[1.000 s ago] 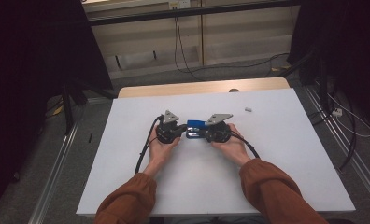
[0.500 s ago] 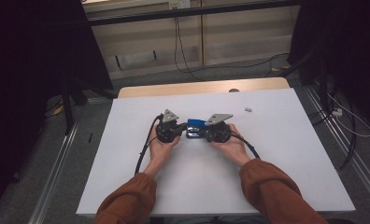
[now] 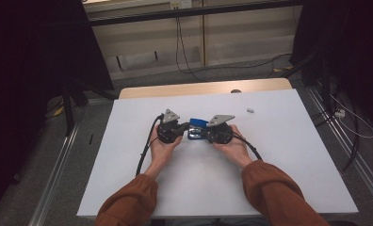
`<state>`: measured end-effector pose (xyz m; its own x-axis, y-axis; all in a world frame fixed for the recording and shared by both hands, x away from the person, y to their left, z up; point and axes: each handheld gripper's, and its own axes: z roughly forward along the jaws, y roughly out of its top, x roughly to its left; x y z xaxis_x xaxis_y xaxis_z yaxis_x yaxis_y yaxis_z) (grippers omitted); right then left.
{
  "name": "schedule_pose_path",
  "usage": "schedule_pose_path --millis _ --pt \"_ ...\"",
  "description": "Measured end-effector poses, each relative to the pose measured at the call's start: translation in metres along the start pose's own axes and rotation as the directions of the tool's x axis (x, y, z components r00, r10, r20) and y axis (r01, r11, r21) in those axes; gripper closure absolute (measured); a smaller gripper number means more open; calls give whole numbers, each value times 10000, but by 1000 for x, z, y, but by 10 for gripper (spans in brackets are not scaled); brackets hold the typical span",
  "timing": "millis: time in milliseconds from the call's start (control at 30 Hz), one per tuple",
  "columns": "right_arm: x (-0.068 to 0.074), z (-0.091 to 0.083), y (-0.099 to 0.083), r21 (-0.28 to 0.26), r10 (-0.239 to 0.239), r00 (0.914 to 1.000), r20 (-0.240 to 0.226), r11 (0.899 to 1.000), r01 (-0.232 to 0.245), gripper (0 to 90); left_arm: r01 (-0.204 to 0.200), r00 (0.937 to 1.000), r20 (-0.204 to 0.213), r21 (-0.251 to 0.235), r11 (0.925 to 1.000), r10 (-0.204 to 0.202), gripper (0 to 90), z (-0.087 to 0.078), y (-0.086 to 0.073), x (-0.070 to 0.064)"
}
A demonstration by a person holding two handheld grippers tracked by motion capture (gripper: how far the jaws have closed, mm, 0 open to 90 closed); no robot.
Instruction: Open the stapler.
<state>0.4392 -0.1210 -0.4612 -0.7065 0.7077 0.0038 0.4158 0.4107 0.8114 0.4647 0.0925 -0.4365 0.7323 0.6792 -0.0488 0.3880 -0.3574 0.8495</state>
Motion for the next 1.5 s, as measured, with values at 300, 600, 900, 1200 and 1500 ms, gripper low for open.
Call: schedule_pose_path --millis 300,600,900,1200,1500 --pt "0 0 0 3 11 10000 -10 10000 -11 900 140 9999 68 -207 9997 -139 900 -1 5 -1" --pt "0 0 0 12 -7 10000 10 10000 7 900 35 10000 17 -373 9993 -34 900 -2 11 -3" --pt "0 0 0 3 -30 10000 56 10000 30 900 94 9999 99 -343 9994 -91 900 0 10 -1" --pt "7 -1 3 -136 -84 9999 -124 9999 82 900 160 9997 212 -387 9991 -152 900 -1 12 0" --pt "22 4 13 -944 -143 9997 222 9954 163 900 219 9994 282 -399 9990 -208 900 -1 12 -1"
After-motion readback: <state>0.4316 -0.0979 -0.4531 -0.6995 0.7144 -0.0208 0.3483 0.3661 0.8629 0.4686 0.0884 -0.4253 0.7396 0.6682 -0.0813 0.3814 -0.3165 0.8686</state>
